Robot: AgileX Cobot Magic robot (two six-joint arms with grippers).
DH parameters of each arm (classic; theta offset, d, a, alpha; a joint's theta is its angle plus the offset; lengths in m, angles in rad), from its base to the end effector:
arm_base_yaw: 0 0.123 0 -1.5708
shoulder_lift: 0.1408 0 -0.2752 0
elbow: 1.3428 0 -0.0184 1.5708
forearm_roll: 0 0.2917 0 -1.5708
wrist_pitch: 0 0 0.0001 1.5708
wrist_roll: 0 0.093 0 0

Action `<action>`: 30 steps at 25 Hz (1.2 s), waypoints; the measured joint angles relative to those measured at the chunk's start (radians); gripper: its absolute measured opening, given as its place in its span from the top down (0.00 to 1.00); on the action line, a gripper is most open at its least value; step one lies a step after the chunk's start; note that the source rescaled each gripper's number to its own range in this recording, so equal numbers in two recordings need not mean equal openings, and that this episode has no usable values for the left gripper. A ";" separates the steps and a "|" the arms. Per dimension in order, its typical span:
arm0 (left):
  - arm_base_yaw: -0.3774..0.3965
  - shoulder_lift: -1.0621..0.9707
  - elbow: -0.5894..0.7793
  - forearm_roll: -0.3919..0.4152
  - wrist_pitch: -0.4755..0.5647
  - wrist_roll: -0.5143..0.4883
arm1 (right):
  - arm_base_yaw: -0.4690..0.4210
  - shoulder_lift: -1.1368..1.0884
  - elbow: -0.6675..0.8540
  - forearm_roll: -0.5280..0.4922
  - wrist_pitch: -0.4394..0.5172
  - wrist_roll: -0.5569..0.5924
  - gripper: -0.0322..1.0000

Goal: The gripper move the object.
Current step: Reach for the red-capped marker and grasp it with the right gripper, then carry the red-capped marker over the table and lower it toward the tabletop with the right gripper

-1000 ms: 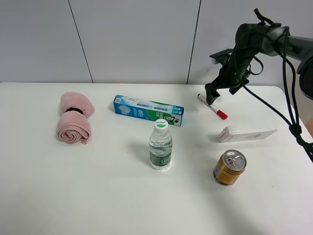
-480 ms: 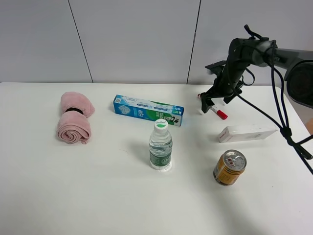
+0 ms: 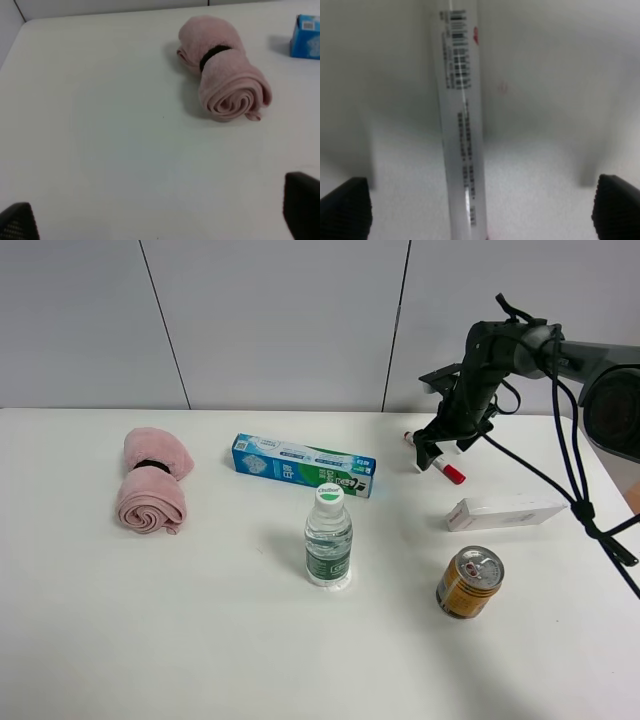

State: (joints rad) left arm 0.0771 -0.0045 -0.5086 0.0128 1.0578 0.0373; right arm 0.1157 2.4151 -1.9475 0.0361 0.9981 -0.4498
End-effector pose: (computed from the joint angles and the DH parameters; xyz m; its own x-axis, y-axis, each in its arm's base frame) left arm 0.0408 0.0042 0.2992 -0.4437 0.0094 -0.8961 -0.0677 0.9967 0.0440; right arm 0.5209 0.0634 0.0926 -0.8356 -0.5168 -0.1864 -0.5167 0.8545 -0.0528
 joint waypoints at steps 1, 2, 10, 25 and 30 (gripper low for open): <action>0.000 0.000 0.000 0.000 0.000 0.000 | 0.000 0.002 0.000 0.000 0.000 0.000 0.15; 0.000 0.000 0.000 0.000 0.000 0.000 | 0.000 0.005 0.000 0.000 -0.001 0.000 0.15; 0.000 0.000 0.000 0.000 -0.001 -0.001 | 0.005 0.023 -0.001 0.004 -0.009 -0.002 0.19; 0.000 0.000 0.000 0.000 -0.001 0.000 | 0.013 -0.011 -0.001 0.005 0.007 -0.002 0.97; 0.000 0.000 0.000 0.000 -0.001 0.000 | 0.029 -0.148 -0.001 0.006 0.074 0.011 0.97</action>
State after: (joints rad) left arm 0.0771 -0.0045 -0.5086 0.0128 1.0570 0.0370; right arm 0.1446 2.2673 -1.9484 0.0425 1.0722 -0.4393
